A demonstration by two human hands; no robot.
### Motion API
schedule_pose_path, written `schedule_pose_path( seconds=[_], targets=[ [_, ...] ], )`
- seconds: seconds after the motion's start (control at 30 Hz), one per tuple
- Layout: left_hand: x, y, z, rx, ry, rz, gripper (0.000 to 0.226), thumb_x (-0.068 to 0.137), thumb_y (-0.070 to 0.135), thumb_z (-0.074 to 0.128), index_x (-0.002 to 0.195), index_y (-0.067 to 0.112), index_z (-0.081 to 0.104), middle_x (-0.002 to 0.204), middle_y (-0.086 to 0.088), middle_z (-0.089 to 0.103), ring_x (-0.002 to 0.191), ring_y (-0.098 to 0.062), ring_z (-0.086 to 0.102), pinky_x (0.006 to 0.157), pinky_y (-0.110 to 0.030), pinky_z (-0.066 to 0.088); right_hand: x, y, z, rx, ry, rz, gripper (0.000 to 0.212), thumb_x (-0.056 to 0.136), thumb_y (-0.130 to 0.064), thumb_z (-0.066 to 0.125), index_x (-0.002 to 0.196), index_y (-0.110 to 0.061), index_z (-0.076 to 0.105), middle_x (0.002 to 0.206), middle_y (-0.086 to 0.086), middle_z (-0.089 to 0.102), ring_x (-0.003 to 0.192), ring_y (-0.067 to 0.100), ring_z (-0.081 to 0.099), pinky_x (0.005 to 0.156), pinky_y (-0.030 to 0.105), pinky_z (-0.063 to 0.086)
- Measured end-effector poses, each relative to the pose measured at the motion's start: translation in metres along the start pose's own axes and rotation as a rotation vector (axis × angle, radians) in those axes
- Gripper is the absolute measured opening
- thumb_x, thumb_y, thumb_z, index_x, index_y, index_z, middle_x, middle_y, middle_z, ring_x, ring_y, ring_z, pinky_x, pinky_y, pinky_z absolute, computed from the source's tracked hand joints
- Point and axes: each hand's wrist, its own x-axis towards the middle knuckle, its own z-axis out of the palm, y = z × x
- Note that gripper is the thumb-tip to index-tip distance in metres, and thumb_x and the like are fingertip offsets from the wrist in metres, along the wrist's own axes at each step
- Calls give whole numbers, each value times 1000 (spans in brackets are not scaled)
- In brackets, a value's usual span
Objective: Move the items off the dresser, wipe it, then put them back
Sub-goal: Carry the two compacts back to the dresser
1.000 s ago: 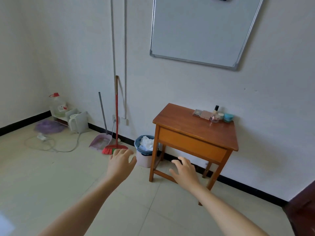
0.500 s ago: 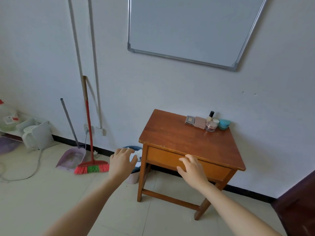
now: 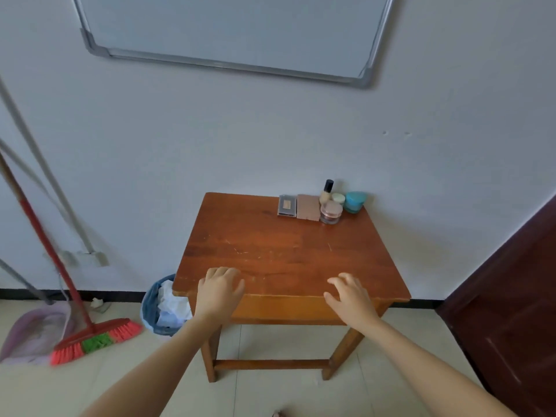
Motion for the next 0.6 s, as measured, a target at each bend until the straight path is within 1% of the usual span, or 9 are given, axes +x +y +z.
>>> schedule_pose_path(
  seconds=[0.1, 0.27, 0.43, 0.6],
  targets=[
    [51, 15, 6, 16, 5, 0, 34, 96, 29, 40, 125, 18, 52, 135, 1, 49, 130, -18, 35, 107, -36, 27, 56, 11, -12, 61, 38, 18, 41, 95, -36, 43, 131, -17, 45, 142, 5, 36, 134, 21, 31, 106, 35, 30],
    [112, 28, 25, 1, 3, -40, 35, 96, 30, 40, 126, 18, 52, 135, 1, 49, 129, -17, 36, 107, -34, 28, 129, 16, -12, 114, -18, 18, 40, 95, -36, 43, 131, -18, 45, 140, 4, 37, 131, 19, 33, 104, 33, 32],
    [142, 9, 52, 62, -125, -91, 36, 96, 31, 39, 128, 19, 50, 137, 2, 45, 130, -18, 34, 107, -33, 28, 165, 12, 8, 198, -100, 65, 40, 95, -35, 44, 131, -18, 45, 140, 4, 37, 129, 19, 34, 104, 32, 34],
    [198, -10, 53, 142, -175, -109, 39, 95, 30, 37, 132, 20, 45, 142, 1, 39, 134, -20, 27, 109, -36, 27, 202, 0, 13, 205, -106, 94, 40, 95, -35, 43, 131, -18, 44, 138, 4, 39, 129, 19, 34, 103, 32, 33]
  ],
)
